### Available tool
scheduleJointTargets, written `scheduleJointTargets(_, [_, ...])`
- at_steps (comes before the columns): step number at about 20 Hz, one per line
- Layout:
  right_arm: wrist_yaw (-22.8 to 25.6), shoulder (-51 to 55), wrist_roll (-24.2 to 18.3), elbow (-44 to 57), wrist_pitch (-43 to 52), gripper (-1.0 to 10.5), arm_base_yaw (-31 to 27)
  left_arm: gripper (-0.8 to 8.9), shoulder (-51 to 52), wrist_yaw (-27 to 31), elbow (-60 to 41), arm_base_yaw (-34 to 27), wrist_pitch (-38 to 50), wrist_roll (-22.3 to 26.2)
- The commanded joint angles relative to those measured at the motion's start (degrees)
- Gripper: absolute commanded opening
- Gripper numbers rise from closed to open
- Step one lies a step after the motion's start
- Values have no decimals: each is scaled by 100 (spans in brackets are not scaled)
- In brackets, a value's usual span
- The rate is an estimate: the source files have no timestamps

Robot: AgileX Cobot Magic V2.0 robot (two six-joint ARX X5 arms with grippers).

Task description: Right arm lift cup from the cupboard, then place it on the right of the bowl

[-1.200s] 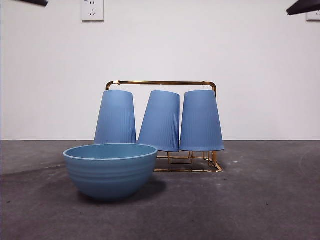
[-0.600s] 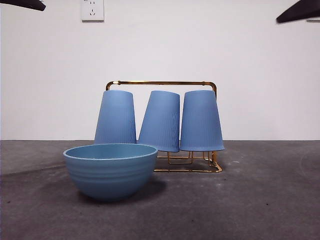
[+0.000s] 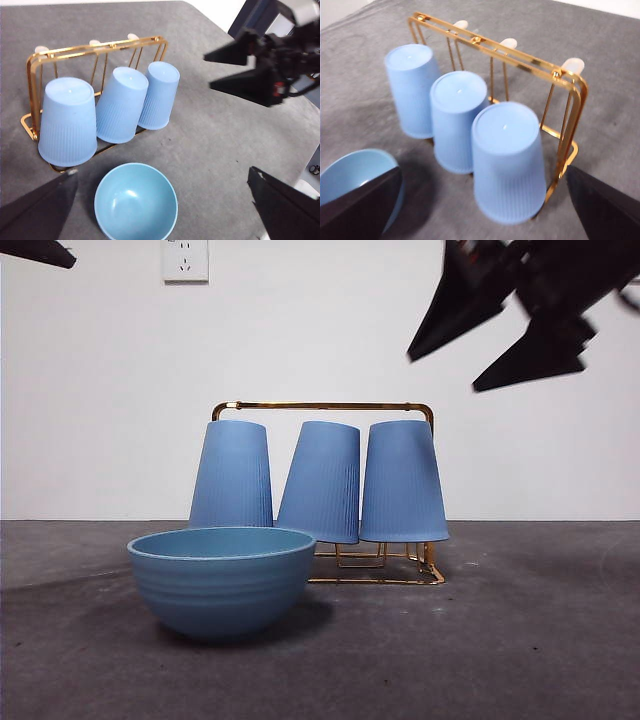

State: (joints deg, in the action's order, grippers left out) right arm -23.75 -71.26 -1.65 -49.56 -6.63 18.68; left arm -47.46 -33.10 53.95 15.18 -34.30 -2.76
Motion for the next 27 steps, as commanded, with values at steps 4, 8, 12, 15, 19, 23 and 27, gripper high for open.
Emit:
scheduleJointTargets(4, [129,-887,20,-103,986,528,39,626,-17,-11,92,24,35,13])
scheduleJointTargets(8, [131,-1296,131,-103,1567,526,129,626,-20,-11,92,24,39,20])
scheduleJointTargets(12, [302,-1534,164,-103,1773,516,229,626,-24,-9,92,24,57,20])
scheduleJointTargets(15, [321,-1626,164,-103,1853,470,258,626,-24,-9,92,24,98,20])
scheduleJointTargets(19, [299,-1801,168,-103,1882,401,258,626,-24,-9,92,28,101,20])
scheduleJointTargets(23, [275,-1821,170,-103,1945,317,264,626,-24,-9,92,28,101,20])
scheduleJointTargets(27, [275,-1821,282,-105,2039,315,264,626,-24,-9,92,28,98,20])
